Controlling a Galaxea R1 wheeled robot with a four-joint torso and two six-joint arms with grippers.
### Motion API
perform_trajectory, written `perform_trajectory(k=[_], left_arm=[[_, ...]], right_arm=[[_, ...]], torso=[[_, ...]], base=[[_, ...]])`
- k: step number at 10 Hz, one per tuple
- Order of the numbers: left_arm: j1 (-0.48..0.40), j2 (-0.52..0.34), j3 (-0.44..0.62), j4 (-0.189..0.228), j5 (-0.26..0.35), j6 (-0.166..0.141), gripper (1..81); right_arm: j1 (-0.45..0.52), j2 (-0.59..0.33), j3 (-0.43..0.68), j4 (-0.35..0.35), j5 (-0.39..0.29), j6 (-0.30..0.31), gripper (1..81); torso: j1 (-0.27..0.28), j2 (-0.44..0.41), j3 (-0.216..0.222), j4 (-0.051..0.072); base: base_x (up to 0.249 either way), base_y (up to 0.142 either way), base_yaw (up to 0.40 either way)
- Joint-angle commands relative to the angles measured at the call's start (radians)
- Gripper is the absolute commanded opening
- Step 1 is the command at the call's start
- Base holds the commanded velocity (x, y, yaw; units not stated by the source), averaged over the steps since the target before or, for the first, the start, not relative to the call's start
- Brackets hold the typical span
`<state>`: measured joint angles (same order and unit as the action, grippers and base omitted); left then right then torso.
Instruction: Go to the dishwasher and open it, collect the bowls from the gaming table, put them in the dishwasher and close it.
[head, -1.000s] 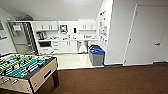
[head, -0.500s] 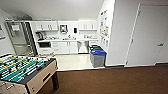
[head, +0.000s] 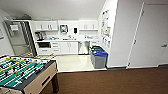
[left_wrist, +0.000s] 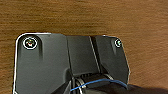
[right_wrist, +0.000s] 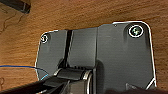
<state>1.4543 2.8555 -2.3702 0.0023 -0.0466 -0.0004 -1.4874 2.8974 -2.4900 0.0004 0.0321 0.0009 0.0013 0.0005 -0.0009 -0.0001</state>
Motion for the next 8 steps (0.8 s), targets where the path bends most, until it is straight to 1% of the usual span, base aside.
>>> perform_trajectory(k=[1,8], left_arm=[[-0.056,-0.004,0.014,-0.004,0.047,0.002,81.1],[-0.056,-0.002,0.012,-0.004,0.045,0.002,81.1]], right_arm=[[0.057,-0.013,0.004,-0.003,-0.051,-0.004,81.1],[0.057,-0.013,0.004,-0.005,-0.051,-0.002,81.1]], torso=[[0.000,-0.001,0.000,0.000],[0.000,-0.001,0.000,0.000]], base=[[0.177,0.000,0.000],[0.178,0.000,0.000]])
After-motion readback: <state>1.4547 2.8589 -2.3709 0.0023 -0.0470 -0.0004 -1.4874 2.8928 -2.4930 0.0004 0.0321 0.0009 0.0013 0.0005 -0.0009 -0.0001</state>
